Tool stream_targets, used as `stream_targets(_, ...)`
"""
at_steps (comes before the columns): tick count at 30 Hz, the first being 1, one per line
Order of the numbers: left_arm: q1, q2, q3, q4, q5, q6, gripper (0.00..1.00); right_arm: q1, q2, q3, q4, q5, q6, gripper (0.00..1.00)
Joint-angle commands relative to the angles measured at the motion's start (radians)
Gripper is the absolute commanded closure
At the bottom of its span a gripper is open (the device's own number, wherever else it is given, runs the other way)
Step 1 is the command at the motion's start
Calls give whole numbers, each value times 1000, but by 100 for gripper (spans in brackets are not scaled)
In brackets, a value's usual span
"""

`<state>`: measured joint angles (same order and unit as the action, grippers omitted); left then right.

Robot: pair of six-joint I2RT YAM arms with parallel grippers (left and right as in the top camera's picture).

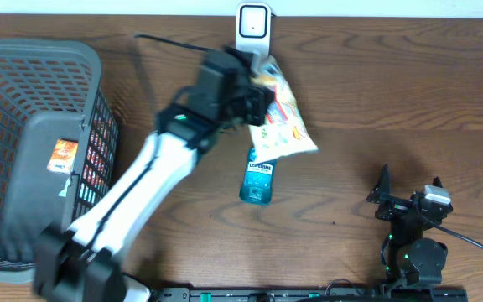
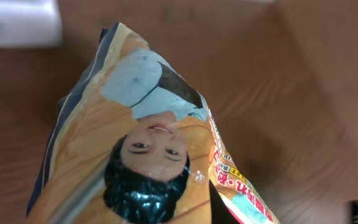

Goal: Scan the item barcode
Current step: 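Lift the snack packet out and carry it toward the scanner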

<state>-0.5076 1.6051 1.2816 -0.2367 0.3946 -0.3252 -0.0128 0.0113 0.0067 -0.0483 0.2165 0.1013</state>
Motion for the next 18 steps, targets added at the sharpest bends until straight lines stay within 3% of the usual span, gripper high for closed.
stream_targets(1,-61,114,15,33,14,140,92,-6,-5,-1,-5,2,-10,1)
stream_targets(7,-149,253,15,40,13,343,92,-5,-5,-1,-5,2,-10,1)
stream_targets(11,-185,302,15,40,13,370,91,-5,-5,-1,-5,2,-10,1)
stream_targets(13,-193,307,15,37,13,370,83,-5,-5,-1,-5,2,-10,1)
stream_targets(15,-197,306,15,37,14,367,57,-6,-5,-1,-5,2,-10,1)
stream_targets(17,-197,295,15,37,14,348,1,-5,-5,-1,-5,2,-10,1)
stream_targets(18,-197,288,15,37,14,344,0,-6,-5,-1,-5,2,-10,1)
